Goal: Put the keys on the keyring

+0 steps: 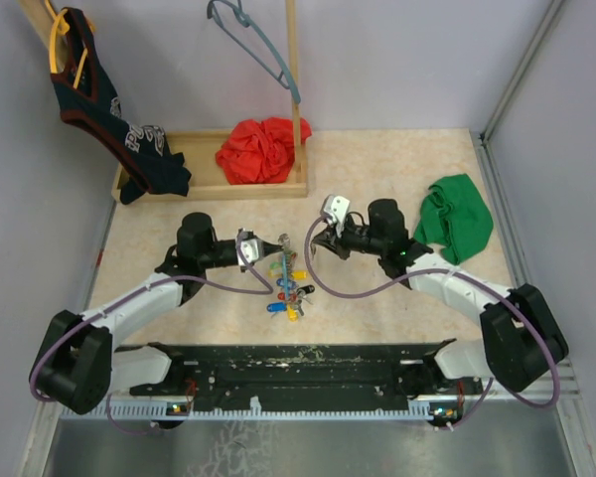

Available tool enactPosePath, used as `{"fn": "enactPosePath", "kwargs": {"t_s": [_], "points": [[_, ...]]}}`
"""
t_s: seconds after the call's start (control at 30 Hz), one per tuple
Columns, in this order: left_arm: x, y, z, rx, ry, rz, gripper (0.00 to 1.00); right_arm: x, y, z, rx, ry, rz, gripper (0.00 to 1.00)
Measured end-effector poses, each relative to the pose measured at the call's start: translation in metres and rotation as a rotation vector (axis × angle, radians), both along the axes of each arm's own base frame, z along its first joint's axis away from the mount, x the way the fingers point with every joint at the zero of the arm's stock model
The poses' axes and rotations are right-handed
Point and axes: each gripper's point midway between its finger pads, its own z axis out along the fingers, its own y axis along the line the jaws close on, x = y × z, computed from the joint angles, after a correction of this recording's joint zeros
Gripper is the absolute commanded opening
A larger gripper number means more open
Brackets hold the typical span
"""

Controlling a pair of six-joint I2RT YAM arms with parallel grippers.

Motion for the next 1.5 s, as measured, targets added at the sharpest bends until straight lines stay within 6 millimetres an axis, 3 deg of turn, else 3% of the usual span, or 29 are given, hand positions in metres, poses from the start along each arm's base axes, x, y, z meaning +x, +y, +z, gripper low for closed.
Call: {"fn": "enactPosePath", "kwargs": {"t_s": [0.2, 0.47, 1.5], "points": [[-0.005, -0.002, 0.000, -0.002, -0.006, -0.035, 0.00, -0.016, 0.019, 0.023, 0.022, -0.183, 0.143, 0.00], [-0.007, -0.004, 0.000, -0.001, 0.002, -0.056, 0.00, -0.033, 0.034, 0.029, 0.002, -0.306, 0.255, 0.00], [-0.008, -0.007, 0.000, -0.002, 0.018, -0.076, 0.00, -0.037, 0.043, 0.022, -0.077, -0.386, 0.255, 0.00]]}}
